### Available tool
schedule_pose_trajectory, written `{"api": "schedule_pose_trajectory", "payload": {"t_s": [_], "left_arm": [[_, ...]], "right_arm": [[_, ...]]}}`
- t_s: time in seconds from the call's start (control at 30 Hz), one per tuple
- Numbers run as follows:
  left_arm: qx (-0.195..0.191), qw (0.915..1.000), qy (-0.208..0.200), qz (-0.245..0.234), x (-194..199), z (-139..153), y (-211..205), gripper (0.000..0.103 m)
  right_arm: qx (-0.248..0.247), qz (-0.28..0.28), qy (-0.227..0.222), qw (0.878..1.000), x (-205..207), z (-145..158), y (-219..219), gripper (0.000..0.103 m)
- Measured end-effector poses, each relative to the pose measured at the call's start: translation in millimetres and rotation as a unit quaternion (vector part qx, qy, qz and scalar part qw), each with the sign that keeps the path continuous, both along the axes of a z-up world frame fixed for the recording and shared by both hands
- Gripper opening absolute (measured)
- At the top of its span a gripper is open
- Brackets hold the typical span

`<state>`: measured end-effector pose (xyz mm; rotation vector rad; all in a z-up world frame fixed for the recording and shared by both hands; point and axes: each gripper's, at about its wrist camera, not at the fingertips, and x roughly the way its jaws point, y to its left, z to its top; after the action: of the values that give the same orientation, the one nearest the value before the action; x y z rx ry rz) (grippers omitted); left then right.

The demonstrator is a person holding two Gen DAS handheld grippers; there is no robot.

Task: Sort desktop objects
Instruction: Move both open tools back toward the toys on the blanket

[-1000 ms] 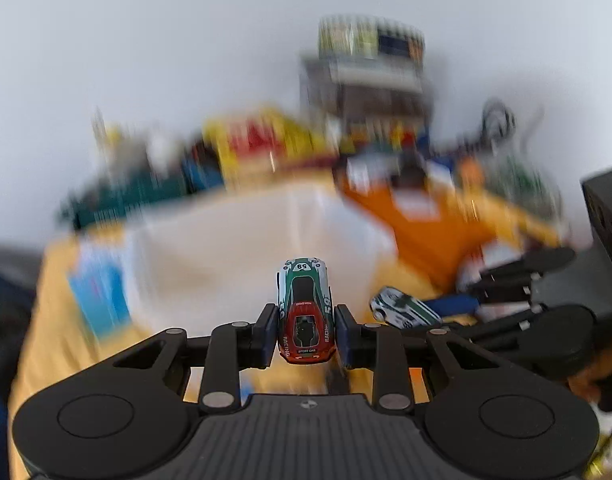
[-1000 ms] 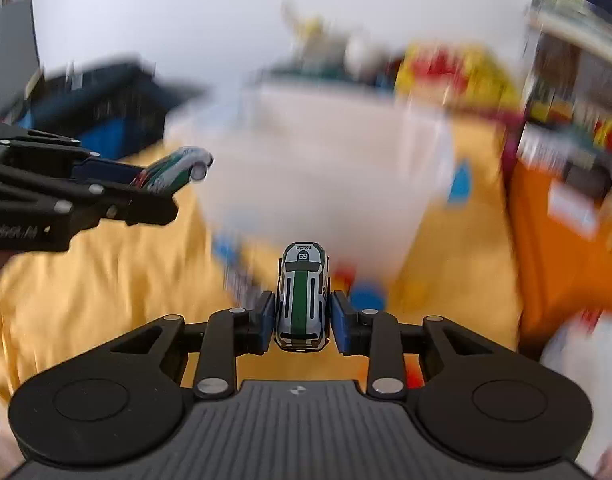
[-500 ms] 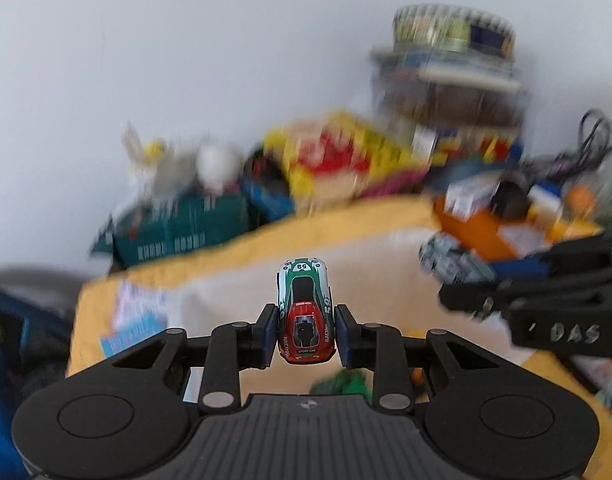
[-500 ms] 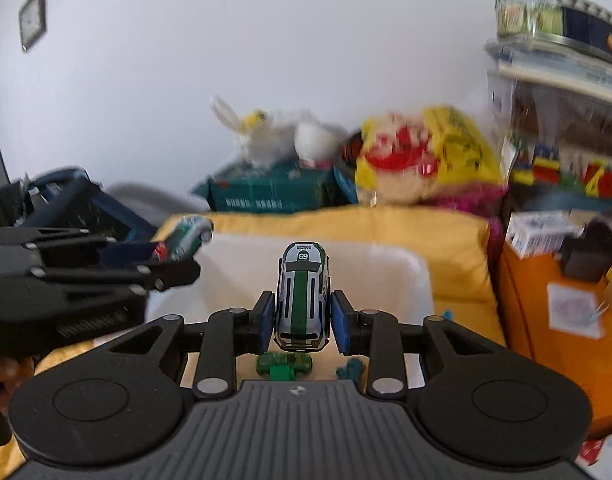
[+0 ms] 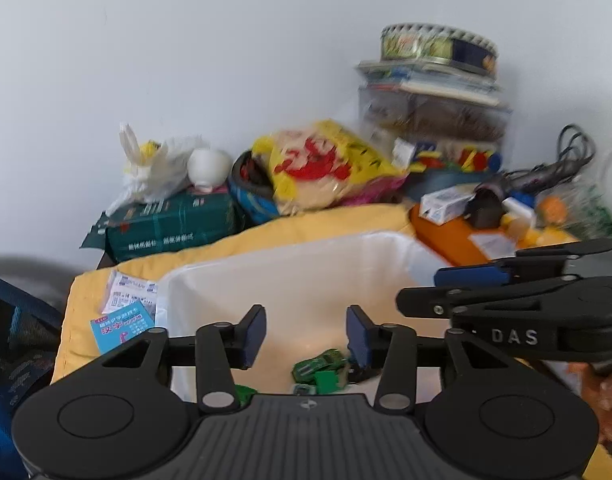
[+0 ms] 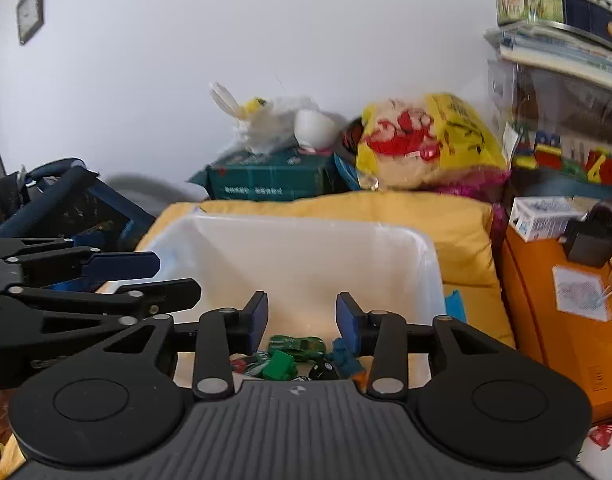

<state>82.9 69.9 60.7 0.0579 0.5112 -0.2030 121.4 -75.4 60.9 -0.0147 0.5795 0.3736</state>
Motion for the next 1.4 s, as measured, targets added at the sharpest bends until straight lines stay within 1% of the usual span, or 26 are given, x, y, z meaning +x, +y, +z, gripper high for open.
{"api": "schedule_pose_trajectory", "payload": {"t_s": [0.03, 0.1, 0.17, 0.2, 0.23, 0.27, 0.3, 0.4, 0.5, 0.6, 0.67, 0.73, 0.8, 0.87, 0.93, 1.07, 1.2, 1.4], "left_arm": [[-0.002, 1.0, -0.007, -0.002, -9, 1, -1, 0.058], [-0.009, 0.9997, -0.02, 0.011, -29, 0, -4, 0.061], [-0.028, 0.9992, -0.021, 0.021, -48, -6, -6, 0.065], [-0.038, 0.999, -0.014, 0.018, -56, -12, -7, 0.067], [-0.043, 0.999, -0.004, 0.014, -61, -19, -9, 0.067], [-0.044, 0.9989, 0.009, 0.008, -65, -27, -11, 0.067], [-0.039, 0.9989, 0.026, 0.002, -67, -36, -14, 0.067], [-0.01, 0.9972, 0.074, 0.0, -72, -62, -23, 0.067], [0.01, 0.9947, 0.103, 0.002, -76, -78, -28, 0.067], [0.015, 0.9919, 0.126, 0.012, -78, -91, -29, 0.067], [0.021, 0.9896, 0.141, 0.022, -78, -97, -31, 0.067], [0.024, 0.988, 0.15, 0.028, -79, -101, -33, 0.067], [0.019, 0.988, 0.15, 0.032, -81, -103, -33, 0.067], [0.006, 0.988, 0.149, 0.038, -82, -103, -32, 0.067], [0.001, 0.988, 0.151, 0.033, -83, -104, -31, 0.067], [0.018, 0.988, 0.151, 0.022, -85, -105, -36, 0.067], [0.046, 0.9878, 0.148, 0.016, -87, -106, -43, 0.067], [0.05, 0.9885, 0.142, 0.011, -89, -106, -42, 0.067]], "right_arm": [[0.002, 0.003, -0.006, 1.0, -6, 3, -2, 0.046], [0.007, 0.007, -0.013, 1.0, -18, 8, -6, 0.049], [0.01, 0.01, -0.019, 1.0, -31, 9, -11, 0.051], [0.008, 0.011, -0.022, 1.0, -38, 9, -13, 0.051], [0.005, 0.011, -0.028, 1.0, -47, 6, -15, 0.054], [0.001, 0.009, -0.033, 0.999, -55, 1, -17, 0.057], [-0.007, 0.006, -0.034, 0.999, -62, -4, -18, 0.057], [-0.042, 0.001, -0.009, 0.999, -75, -29, -17, 0.057], [-0.06, 0.011, 0.026, 0.998, -84, -52, -15, 0.057], [-0.06, 0.019, 0.061, 0.996, -91, -71, -15, 0.057], [-0.063, 0.018, 0.079, 0.995, -92, -80, -18, 0.057], [-0.055, 0.02, 0.091, 0.994, -90, -83, -21, 0.057], [-0.057, 0.02, 0.092, 0.994, -93, -87, -22, 0.058], [-0.062, 0.018, 0.091, 0.994, -94, -89, -24, 0.058], [-0.06, 0.016, 0.094, 0.994, -96, -92, -26, 0.059], [-0.059, 0.016, 0.103, 0.993, -99, -99, -28, 0.06], [-0.059, 0.016, 0.105, 0.993, -101, -101, -28, 0.06], [-0.056, 0.008, 0.108, 0.993, -102, -103, -29, 0.061]]}}
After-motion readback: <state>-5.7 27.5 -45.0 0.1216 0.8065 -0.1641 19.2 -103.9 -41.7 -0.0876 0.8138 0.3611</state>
